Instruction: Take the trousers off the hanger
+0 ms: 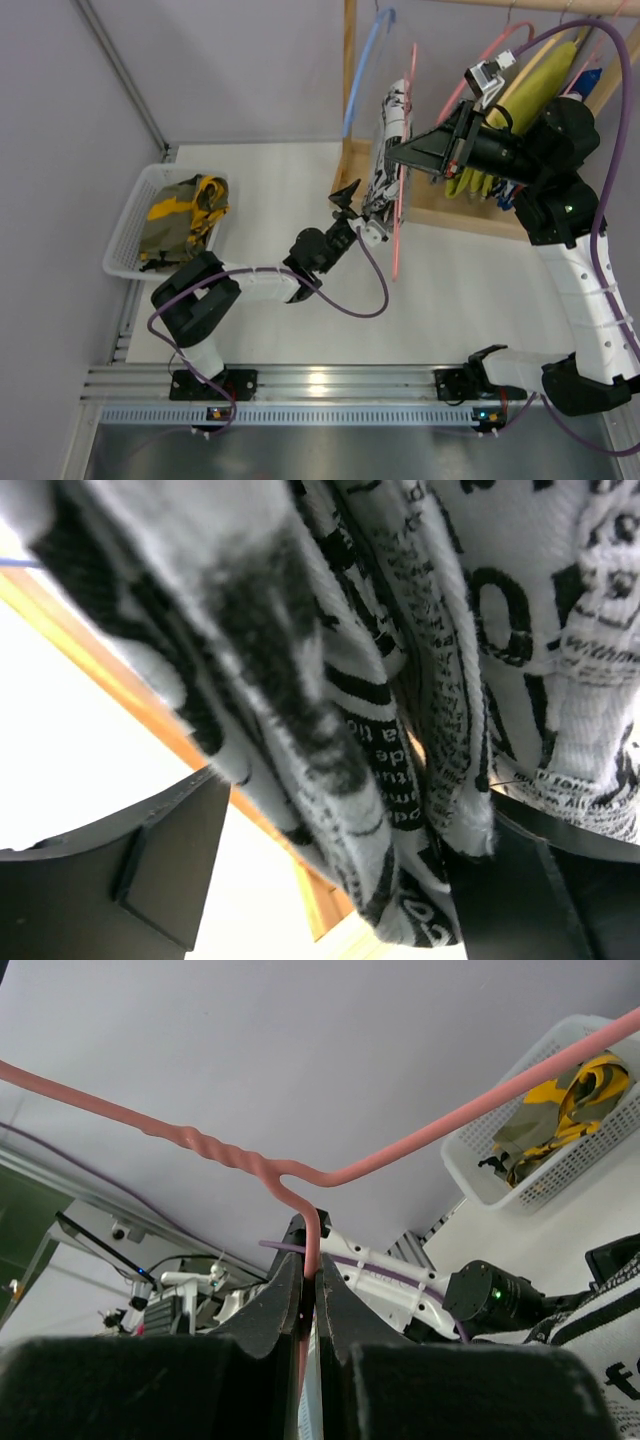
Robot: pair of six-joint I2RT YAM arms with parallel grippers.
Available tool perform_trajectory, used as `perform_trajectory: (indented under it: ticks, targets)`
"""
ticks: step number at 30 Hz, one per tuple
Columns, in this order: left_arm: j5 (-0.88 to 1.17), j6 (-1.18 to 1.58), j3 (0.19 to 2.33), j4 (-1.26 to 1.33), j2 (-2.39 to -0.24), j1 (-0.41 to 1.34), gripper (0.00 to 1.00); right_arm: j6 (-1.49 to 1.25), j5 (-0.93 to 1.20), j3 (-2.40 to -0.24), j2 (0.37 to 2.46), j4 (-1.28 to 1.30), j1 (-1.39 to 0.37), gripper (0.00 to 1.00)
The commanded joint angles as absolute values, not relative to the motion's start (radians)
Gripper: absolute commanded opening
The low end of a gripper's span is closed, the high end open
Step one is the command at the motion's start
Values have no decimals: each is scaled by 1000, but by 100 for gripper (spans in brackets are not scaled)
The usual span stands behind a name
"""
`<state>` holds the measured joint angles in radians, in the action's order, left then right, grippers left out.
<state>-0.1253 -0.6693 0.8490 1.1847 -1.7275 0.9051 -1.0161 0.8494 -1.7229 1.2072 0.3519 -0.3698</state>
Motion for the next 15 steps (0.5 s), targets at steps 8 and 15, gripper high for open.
perform_trajectory:
  ticks: [8, 15]
  targets:
    - [-95, -707, 812, 1299, -1634, 874, 73, -956, 841, -1801, 1155, 225, -351, 0]
    - [-65, -719, 738, 1298, -1609, 870, 96, -966, 847, -1885, 1192, 212, -342, 0]
